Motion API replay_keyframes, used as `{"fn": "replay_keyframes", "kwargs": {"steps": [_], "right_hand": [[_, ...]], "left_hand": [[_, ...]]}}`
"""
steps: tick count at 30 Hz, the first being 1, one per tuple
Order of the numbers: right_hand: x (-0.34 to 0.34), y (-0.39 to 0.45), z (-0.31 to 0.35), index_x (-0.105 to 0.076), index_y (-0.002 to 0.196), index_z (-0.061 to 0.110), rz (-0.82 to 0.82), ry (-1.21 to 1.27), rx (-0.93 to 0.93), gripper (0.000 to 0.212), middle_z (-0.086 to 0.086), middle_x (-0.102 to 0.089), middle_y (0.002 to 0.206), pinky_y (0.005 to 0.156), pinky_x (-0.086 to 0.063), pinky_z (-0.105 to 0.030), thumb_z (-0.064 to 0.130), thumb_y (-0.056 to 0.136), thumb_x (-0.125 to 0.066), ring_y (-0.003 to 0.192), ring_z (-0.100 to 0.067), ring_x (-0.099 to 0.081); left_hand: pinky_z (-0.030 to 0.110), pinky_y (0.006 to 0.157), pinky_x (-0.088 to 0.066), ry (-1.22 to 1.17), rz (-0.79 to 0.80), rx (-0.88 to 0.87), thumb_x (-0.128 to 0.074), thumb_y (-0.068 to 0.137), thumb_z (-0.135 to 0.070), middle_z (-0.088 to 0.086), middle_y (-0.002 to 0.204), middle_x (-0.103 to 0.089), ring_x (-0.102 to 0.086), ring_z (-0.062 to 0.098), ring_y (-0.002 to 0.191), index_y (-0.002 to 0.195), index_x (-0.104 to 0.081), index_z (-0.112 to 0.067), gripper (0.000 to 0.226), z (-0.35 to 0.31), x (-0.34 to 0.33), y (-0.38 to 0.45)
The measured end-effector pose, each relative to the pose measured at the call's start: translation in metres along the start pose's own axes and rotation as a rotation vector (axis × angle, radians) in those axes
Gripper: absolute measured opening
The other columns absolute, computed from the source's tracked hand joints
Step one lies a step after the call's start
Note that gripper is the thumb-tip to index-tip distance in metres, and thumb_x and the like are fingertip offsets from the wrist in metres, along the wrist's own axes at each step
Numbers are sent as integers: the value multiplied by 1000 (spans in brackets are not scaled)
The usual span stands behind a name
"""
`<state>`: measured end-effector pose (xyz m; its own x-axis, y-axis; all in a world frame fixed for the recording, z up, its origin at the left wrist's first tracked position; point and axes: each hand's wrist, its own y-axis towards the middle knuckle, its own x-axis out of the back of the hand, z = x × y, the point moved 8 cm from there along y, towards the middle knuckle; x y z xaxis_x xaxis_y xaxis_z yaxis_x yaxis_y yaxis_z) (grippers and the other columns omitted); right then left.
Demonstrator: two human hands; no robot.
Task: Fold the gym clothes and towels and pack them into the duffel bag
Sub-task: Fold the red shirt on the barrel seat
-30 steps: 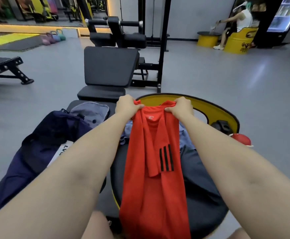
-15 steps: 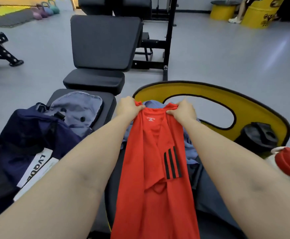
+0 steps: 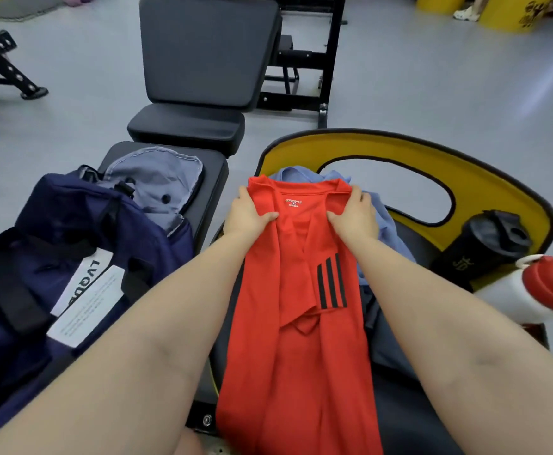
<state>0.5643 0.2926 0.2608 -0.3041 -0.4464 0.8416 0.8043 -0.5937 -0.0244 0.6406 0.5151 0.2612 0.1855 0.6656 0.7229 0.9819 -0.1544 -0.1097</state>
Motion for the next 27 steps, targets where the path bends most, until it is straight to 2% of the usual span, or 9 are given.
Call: {"fn": "replay_keyframes", "kwargs": {"steps": [3, 6, 12, 15, 23, 27], "right_hand": [[5, -23, 1, -27, 146, 14, 47, -42, 40, 75, -13, -33, 144, 95, -44, -50, 35, 86, -65, 133, -33, -35], [9, -48, 1, -30, 145, 13, 103, -86, 92, 73, -13, -35, 144, 94, -45, -50, 41, 87, -64, 131, -34, -37], [12, -114, -5, -37, 141, 11, 183, -119, 151, 63, -13, -40, 141, 96, -42, -46, 40, 91, -61, 129, -32, -41], [4, -150, -18, -41, 139, 10, 236, -133, 158, 59, -13, -44, 137, 96, -42, -44, 38, 91, -61, 126, -33, -43], [-18, -238, -64, -47, 135, 12, 317, -178, 95, 54, -10, -48, 133, 97, -43, -40, 40, 90, -61, 125, -29, -45], [-28, -271, -83, -52, 126, 12, 328, -194, 79, 45, -9, -50, 127, 93, -44, -38, 38, 90, -62, 121, -29, -48]], "left_hand": [[41, 96, -39, 50, 40, 15, -76, 78, -33, 19, 136, -43, -45, 34, 124, 140, -28, -4, 83, 11, -1, -27], [40, 97, -39, 119, 96, 24, -74, 80, -29, 18, 136, -40, -46, 34, 123, 142, -29, -10, 78, 22, -4, -63], [38, 87, -45, 198, 232, 31, -70, 84, -29, 14, 124, -42, -53, 31, 104, 118, -48, -11, 45, 53, -24, -141], [37, 86, -44, 230, 266, 57, -69, 85, -30, 11, 122, -41, -53, 30, 105, 112, -51, -12, 38, 72, -35, -182], [37, 101, -40, 229, 334, 89, -68, 86, -27, 11, 129, -40, -50, 29, 116, 123, -51, -13, 42, 107, -57, -258], [36, 102, -39, 241, 353, 96, -66, 87, -25, 12, 132, -39, -48, 30, 119, 128, -48, -13, 46, 118, -63, -278]]}}
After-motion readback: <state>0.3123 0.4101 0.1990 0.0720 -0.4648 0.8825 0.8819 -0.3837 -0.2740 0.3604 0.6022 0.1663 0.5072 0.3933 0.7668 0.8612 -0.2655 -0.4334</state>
